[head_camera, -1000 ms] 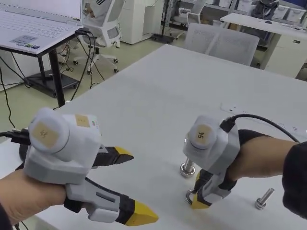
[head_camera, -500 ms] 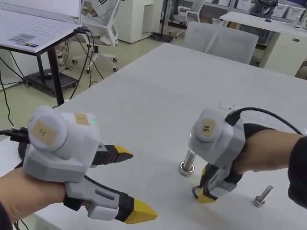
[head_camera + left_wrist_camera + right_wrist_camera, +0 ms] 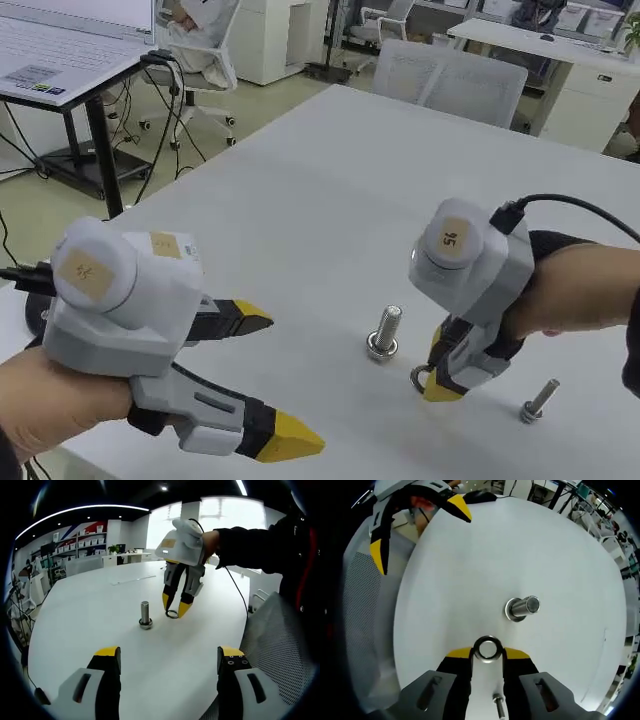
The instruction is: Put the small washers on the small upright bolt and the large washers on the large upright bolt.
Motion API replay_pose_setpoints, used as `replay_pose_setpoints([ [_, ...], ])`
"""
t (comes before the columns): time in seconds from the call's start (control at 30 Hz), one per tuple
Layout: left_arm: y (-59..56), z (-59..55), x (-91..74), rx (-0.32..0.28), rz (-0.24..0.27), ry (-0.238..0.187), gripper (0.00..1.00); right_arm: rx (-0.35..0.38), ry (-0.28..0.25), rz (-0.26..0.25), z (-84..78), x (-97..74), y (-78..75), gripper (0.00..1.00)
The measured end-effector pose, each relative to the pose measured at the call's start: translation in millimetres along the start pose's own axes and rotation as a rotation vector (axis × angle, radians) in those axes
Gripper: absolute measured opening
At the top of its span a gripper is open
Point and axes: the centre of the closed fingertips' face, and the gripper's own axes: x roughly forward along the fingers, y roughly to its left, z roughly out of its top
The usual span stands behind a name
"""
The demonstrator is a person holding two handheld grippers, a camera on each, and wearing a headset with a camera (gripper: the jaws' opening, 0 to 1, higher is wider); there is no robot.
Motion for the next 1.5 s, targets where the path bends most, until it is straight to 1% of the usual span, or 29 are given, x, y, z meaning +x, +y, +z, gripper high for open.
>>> replay_pose_setpoints([
  [0.17,0.3,0.6,-0.5,0.001,0.0,-0.003,0.79,-0.006,0.006,-0.012,-2.1,-11.0,-3.4,0.24],
  [0.3,0.1,1.0,-0.6,0.001,-0.002,-0.005,0.78,-0.012,0.006,-0.031,-0.8,-23.3,-8.4,0.24],
  [0.47,-0.2,2.2,-0.4,0.004,-0.004,-0.007,0.78,-0.025,-0.006,-0.057,6.4,-35.4,-13.3,0.24],
  [0.73,0.1,3.2,-1.4,0.005,-0.002,-0.011,0.78,-0.051,-0.021,-0.077,18.9,-47.8,-20.5,0.24],
  [0.83,0.2,2.4,-2.2,0.004,0.0,-0.01,0.78,-0.06,-0.02,-0.081,21.8,-50.4,-22.3,0.24],
  [1.0,-0.3,2.5,-2.7,0.002,0.002,-0.01,0.78,-0.08,-0.024,-0.092,31.3,-56.5,-25.3,0.24],
  [1.1,-0.2,2.2,-2.6,0.002,0.001,-0.009,0.78,-0.09,-0.031,-0.098,38.6,-58.9,-26.9,0.24],
  [1.27,0.5,1.8,-2.7,-0.001,0.003,-0.008,0.78,-0.109,-0.046,-0.099,52.2,-56.8,-32.6,0.24],
  [1.4,1.5,0.9,-3.6,-0.004,0.005,-0.009,0.78,-0.119,-0.048,-0.095,57.3,-53.0,-33.2,0.24],
  [1.5,2.3,-1.7,-4.2,-0.008,0.008,-0.005,0.78,-0.126,-0.039,-0.095,58.8,-46.9,-36.2,0.24],
])
